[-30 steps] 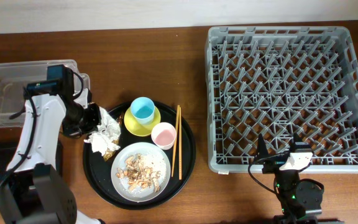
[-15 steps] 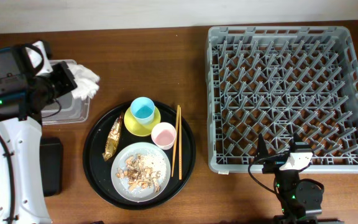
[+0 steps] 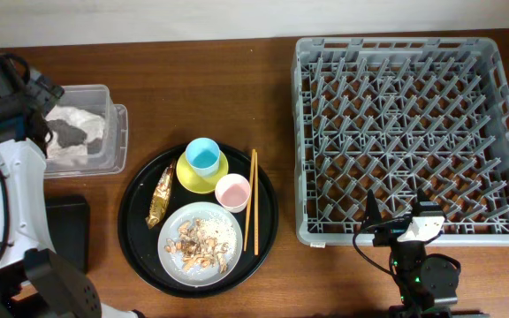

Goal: Sort waste into correct bins and load items into the dishwasher rack
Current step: 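Grasp the napkin with the left gripper and drop it into the clear bin, then grasp the gold wrapper with the left gripper and drop it in the bin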

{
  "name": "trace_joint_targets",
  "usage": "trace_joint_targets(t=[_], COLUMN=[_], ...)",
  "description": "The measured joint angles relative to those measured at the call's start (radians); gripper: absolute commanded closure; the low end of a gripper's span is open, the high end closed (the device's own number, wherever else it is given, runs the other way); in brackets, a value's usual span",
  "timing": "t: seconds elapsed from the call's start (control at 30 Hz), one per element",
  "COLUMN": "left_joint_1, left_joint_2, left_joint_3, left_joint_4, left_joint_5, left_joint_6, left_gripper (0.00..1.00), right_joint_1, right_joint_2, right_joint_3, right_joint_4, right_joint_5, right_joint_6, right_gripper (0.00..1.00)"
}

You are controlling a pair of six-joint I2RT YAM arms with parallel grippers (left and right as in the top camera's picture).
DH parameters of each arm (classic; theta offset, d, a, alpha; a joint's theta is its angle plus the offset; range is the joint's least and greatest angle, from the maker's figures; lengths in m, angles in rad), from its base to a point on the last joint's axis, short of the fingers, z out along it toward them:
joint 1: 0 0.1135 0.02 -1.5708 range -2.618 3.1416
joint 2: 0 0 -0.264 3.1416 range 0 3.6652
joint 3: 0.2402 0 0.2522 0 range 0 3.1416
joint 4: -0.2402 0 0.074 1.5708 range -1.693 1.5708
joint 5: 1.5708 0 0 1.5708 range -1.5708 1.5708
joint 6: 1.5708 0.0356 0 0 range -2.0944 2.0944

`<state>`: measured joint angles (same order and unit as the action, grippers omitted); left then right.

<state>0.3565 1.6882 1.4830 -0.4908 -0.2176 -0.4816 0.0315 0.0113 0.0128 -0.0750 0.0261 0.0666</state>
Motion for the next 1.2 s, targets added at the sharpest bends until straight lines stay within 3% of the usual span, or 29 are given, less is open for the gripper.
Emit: trace_joint_targets(t=[0.07, 0.13, 0.2, 0.27, 0.4, 0.47, 0.5, 0.53, 0.57, 0.67, 0.8, 0.93, 1.13, 1.2], left_joint_1=[0.001, 0.003, 0.004, 0.000, -0.137, -0.236, -0.261, -0.285, -0.285, -0.285, -0.285, -0.285, -0.335, -0.335], left_joint_2=[-0.018, -0.132, -0.301, -0.382, -0.375, -0.371, -0.371, -0.370, -0.370, -0.370, -0.367, -0.313, -0.062, 0.006], left_joint_3=[0.000, 0.000, 0.001, 0.014, -0.031, -0.097, -0.121, -0.164, -0.198, -0.292, -0.511, -0.531, -0.533, -0.533], left_joint_4=[-0.066, -0.150, -0.292, -0.471, -0.700, -0.713, -0.715, -0.723, -0.724, -0.707, -0.488, -0.322, -0.151, -0.113], left_joint_5=[0.017, 0.153, 0.315, 0.378, 0.484, 0.484, 0.469, 0.439, 0.396, 0.340, 0.328, 0.220, 0.290, 0.292], left_joint_6=[-0.002, -0.002, -0.002, 0.014, 0.187, 0.217, 0.222, 0.229, 0.228, 0.227, 0.227, 0.219, 0.296, 0.307], left_gripper=[0.04, 0.04, 0.04, 0.04, 0.04, 0.04, 0.08, 0.23, 0.37, 0.37, 0.37, 0.37, 0.37, 0.43], right_joint_1=[0.000, 0.000, 0.000, 0.000, 0.000, 0.000, 0.000, 0.000, 0.000, 0.000, 0.000, 0.000, 0.000, 0.000], right_joint_2=[0.001, 0.001, 0.002, 0.001, 0.001, 0.001, 0.001, 0.001, 0.001, 0.001, 0.000, 0.001, 0.001, 0.001], right_joint_3=[0.000, 0.000, 0.000, 0.000, 0.000, 0.000, 0.000, 0.000, 0.000, 0.000, 0.000, 0.000, 0.000, 0.000], right_joint_4=[0.000, 0.000, 0.000, 0.000, 0.000, 0.000, 0.000, 0.000, 0.000, 0.000, 0.000, 0.000, 0.000, 0.000], right_joint_5=[0.000, 0.000, 0.000, 0.000, 0.000, 0.000, 0.000, 0.000, 0.000, 0.000, 0.000, 0.000, 0.000, 0.000], right_joint_6=[0.000, 0.000, 0.000, 0.001, 0.000, 0.000, 0.000, 0.000, 0.000, 0.000, 0.000, 0.000, 0.000, 0.000], right_gripper=[0.02, 0.01, 0.02, 0.02, 0.02, 0.02, 0.02, 0.02, 0.02, 0.02, 0.02, 0.02, 0.01, 0.02])
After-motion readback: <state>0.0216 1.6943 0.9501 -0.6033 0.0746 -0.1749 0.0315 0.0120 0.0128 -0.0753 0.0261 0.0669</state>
